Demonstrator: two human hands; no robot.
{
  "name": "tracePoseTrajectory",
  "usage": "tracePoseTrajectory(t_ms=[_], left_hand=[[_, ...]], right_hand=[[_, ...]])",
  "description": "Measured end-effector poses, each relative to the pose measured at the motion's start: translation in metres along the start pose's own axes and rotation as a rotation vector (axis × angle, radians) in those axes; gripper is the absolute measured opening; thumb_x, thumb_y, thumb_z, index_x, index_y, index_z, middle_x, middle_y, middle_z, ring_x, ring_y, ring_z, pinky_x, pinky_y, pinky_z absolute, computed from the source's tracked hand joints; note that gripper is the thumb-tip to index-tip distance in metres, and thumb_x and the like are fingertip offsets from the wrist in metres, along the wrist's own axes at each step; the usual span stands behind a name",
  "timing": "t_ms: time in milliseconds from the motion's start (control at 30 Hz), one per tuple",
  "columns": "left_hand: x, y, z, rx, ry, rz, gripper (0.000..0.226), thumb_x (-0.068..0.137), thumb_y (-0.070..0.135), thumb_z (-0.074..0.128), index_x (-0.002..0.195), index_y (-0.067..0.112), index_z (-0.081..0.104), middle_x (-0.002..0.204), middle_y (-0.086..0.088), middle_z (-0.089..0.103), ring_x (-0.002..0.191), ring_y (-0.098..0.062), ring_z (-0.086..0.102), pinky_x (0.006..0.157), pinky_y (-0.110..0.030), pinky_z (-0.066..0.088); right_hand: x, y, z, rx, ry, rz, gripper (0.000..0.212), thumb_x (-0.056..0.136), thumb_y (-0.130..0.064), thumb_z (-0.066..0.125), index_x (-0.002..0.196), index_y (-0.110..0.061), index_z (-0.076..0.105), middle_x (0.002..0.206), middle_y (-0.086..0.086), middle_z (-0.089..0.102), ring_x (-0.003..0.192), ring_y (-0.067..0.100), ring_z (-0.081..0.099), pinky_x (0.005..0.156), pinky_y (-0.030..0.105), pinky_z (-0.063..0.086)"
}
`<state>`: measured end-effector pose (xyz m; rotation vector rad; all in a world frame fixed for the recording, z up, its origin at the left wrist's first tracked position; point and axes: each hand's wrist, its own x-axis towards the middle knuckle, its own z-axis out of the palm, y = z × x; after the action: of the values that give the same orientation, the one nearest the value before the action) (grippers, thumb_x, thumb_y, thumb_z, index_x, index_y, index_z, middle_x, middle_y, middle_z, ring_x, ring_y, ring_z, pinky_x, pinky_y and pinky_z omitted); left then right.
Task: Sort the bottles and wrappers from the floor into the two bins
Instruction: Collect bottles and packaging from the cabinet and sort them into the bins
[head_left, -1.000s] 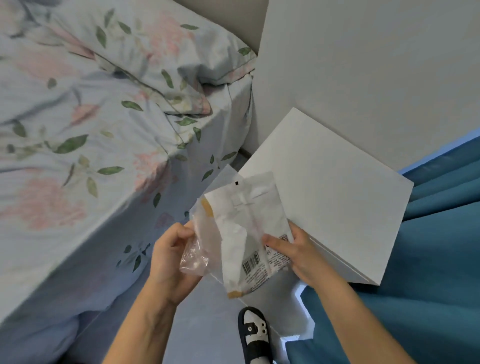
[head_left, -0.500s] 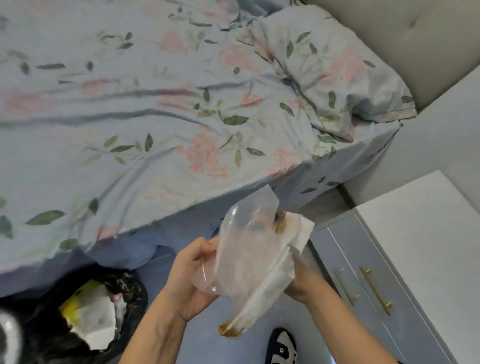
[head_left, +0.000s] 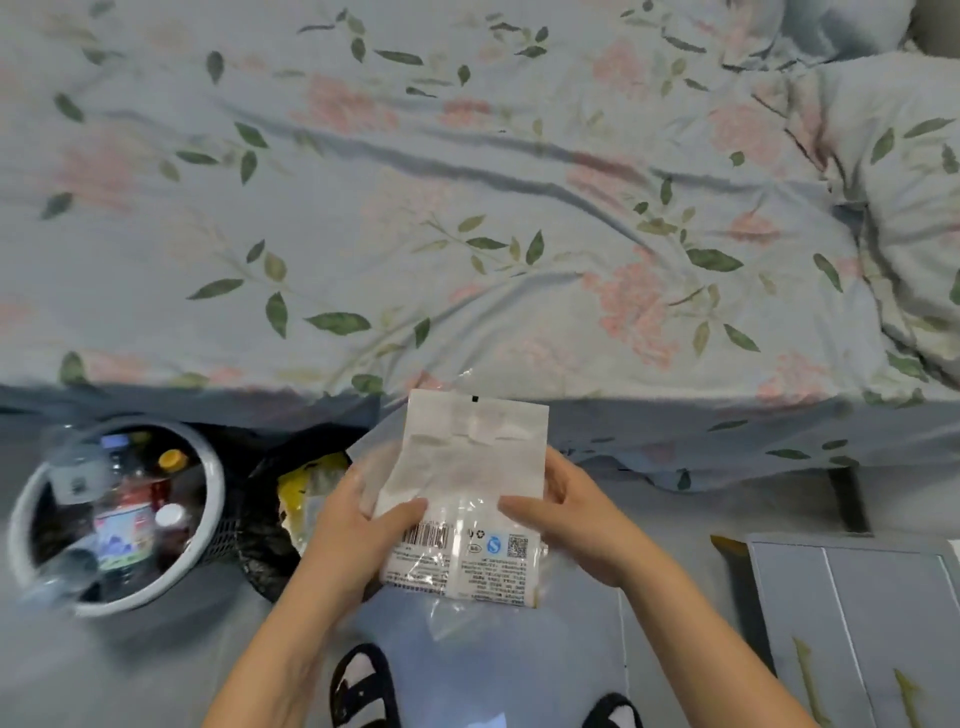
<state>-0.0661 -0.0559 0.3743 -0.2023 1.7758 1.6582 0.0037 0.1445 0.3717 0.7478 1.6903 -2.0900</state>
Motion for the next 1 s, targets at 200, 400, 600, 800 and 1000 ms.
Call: tracePoseTrajectory(t_ms=[200,400,600,800,1000], left_hand=[[-0.012,-0.002,-0.068,-0.074,0.094,0.064,0.015,0.055,0.009,0.067,0.057,0.022,0.072,0.068,0.001,0.072,0.066,-0.016,0.066,0.053,-0.024,0.051],[-0.026,0.007,-0.111,0.181,0.011,0.390,0.024,0.055,0.010,0.078,0.050,0.032,0.071,0.102,0.013,0.073,0.093,-0.007,0.067,0.075,-0.014,0.051],[-0.033,-0.025,-0.136,0.690,-0.053,0.345,0.041,0.074,-0.006,0.064,0.075,0.033,0.073,0.108,0.040,0.050,0.104,0.005,0.054,0.089,-0.017,0.045],[-0.036,-0.079,-0.168,0.868,0.157,0.126,0.049,0.086,0.020,0.057,0.126,0.046,0.046,0.136,0.030,0.032,0.115,0.003,0.047,0.090,-0.018,0.044],[-0.014,-0.134,-0.178,0.742,0.416,-0.040,0.029,0.091,0.022,0.051,0.118,0.029,0.056,0.125,0.015,0.049,0.108,-0.007,0.056,0.088,-0.029,0.049]], right_hand=[[0.022,-0.008,0.069,0.087,-0.111,-0.028,0.019,0.067,-0.003,0.068,0.065,-0.020,0.076,0.093,0.003,0.076,0.090,0.024,0.070,0.069,0.033,0.058],[0.031,-0.017,0.091,0.473,-0.492,0.208,0.053,0.075,-0.050,0.062,0.085,0.001,0.072,0.137,0.013,0.054,0.107,0.042,0.052,0.074,0.042,0.050],[0.051,0.005,0.128,-0.297,-0.385,0.330,0.042,0.066,-0.016,0.084,0.105,-0.018,0.071,0.099,0.006,0.072,0.079,0.015,0.069,0.070,0.029,0.053],[0.100,0.038,0.142,-0.668,-0.010,0.108,0.019,0.072,-0.025,0.079,0.089,-0.020,0.074,0.088,0.001,0.075,0.082,0.018,0.070,0.077,0.035,0.057],[0.164,0.113,0.186,-1.358,0.223,-0.683,0.014,0.073,-0.022,0.077,0.086,-0.025,0.071,0.076,-0.006,0.065,0.065,0.018,0.062,0.045,0.029,0.045]])
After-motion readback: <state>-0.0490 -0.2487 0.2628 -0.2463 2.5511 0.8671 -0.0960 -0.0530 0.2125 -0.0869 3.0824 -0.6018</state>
